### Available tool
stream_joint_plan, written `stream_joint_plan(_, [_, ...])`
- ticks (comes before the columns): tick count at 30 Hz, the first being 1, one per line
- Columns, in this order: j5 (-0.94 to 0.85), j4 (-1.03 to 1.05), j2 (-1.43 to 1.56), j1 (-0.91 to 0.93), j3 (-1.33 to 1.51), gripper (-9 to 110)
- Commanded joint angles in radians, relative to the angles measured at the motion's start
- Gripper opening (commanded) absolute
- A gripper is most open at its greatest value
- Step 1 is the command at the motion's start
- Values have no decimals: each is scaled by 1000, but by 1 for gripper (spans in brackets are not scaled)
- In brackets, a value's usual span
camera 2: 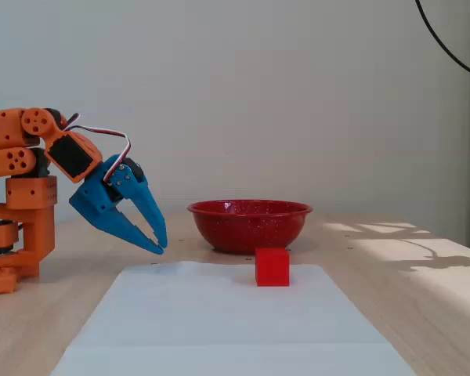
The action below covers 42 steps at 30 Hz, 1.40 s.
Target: Grasp the red cube and put it in the red bowl
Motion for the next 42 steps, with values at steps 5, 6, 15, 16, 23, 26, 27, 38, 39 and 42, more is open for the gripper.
stream_joint_plan(5, [0, 2, 11, 25, 12, 0])
stream_joint_plan(6, [0, 2, 11, 25, 12, 0])
stream_joint_plan(15, [0, 2, 11, 25, 12, 0])
stream_joint_plan(16, [0, 2, 11, 25, 12, 0])
stream_joint_plan(23, [12, 2, 11, 28, 12, 0])
stream_joint_plan(26, [43, 17, -20, 29, -6, 0])
stream_joint_plan(27, [52, 25, -40, 29, -21, 0])
stream_joint_plan(38, [63, 81, -353, 17, -360, 0])
stream_joint_plan(39, [58, 98, -380, 14, -399, 0])
stream_joint_plan(42, [58, 149, -462, 0, -514, 0])
